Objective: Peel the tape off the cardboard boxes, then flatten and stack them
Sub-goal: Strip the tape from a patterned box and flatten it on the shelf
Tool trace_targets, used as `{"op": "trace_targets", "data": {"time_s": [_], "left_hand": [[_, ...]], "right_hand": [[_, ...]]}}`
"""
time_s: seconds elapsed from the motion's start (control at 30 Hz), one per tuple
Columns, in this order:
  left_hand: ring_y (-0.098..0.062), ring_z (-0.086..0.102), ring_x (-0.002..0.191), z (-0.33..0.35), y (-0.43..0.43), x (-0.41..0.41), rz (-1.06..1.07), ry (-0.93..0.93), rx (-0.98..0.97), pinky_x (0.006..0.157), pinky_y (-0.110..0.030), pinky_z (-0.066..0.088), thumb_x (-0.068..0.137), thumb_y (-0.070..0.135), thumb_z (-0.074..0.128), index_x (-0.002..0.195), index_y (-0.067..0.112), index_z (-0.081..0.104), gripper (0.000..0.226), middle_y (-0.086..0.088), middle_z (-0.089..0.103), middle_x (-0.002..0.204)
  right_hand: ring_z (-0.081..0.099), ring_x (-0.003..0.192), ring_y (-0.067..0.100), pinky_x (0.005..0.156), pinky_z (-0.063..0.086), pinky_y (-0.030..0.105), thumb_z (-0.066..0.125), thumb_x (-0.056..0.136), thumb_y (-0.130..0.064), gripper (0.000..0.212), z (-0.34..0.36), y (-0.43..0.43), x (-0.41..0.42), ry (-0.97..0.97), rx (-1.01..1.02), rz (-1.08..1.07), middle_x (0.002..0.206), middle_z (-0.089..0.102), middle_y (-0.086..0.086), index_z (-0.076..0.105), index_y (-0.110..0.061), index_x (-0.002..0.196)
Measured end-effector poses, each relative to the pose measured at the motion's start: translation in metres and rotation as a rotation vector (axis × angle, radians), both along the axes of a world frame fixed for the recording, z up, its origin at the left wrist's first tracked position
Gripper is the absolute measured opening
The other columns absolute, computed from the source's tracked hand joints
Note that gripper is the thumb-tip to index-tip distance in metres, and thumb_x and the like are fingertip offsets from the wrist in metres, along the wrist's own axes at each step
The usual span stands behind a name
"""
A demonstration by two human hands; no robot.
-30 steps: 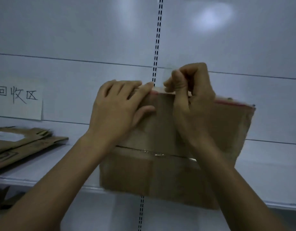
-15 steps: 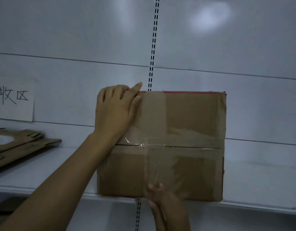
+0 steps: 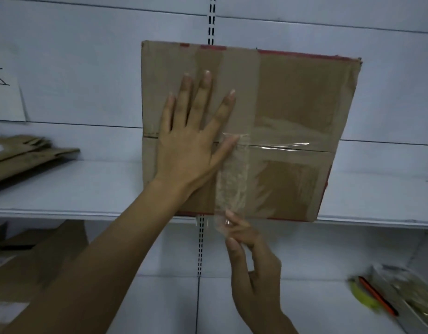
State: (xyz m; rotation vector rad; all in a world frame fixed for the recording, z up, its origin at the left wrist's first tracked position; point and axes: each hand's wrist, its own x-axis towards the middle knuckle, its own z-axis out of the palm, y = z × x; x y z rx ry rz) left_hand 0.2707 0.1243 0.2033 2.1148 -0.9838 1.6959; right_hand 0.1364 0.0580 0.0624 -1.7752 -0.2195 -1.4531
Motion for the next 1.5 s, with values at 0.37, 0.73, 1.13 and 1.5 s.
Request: {"op": "trace_targets", "data": {"time_s": [0.37,0.73,1.13,1.5], "left_hand": [[-0.035,0.005,0.145,0.001,0.006,-0.008,-0.014,0.058,0.025,0.116,-0.044,-0.002,0.097,0.05,0.032,0.151,0.028,0.015,0.061,-0.014,0.01,0.158],[-0.032,0.003,0.146,0.002,0.002,-0.01,-0.053,0.08,-0.002,0.116,-0.045,-0.001,0.094,0.048,0.038,0.151,0.028,0.017,0.064,-0.013,0.009,0.159],[-0.037,0.001,0.145,-0.003,0.008,-0.011,0.019,0.098,0.119,0.116,-0.051,0.002,0.074,0.087,0.021,0.152,0.029,0.01,0.098,-0.014,0.004,0.159],[-0.038,0.003,0.145,-0.001,0.002,-0.011,-0.002,0.098,0.103,0.116,-0.053,0.005,0.071,0.086,0.031,0.151,0.028,0.013,0.1,-0.015,0.006,0.158]], "right_hand": [[0.066,0.105,0.01,0.08,0.056,0.025,0.056,0.089,-0.053,0.021,-0.008,0.019,-0.022,0.023,0.223,0.046,0.113,0.067,-0.016,0.063,-0.039,0.103],[0.052,0.123,0.024,0.098,0.047,0.04,0.058,0.094,-0.026,0.048,0.109,-0.057,-0.025,-0.219,-0.23,-0.529,0.136,0.053,0.013,0.049,-0.002,0.134],[0.056,0.065,0.023,0.054,0.029,0.024,0.067,0.081,-0.011,0.004,0.12,-0.056,0.021,-0.055,-0.729,-0.891,0.074,0.061,0.007,0.07,-0.012,0.083],[0.057,0.099,0.024,0.082,0.045,0.029,0.064,0.089,-0.028,0.052,0.104,-0.053,0.001,0.116,-0.613,-0.616,0.112,0.064,0.013,0.051,-0.001,0.133]]}}
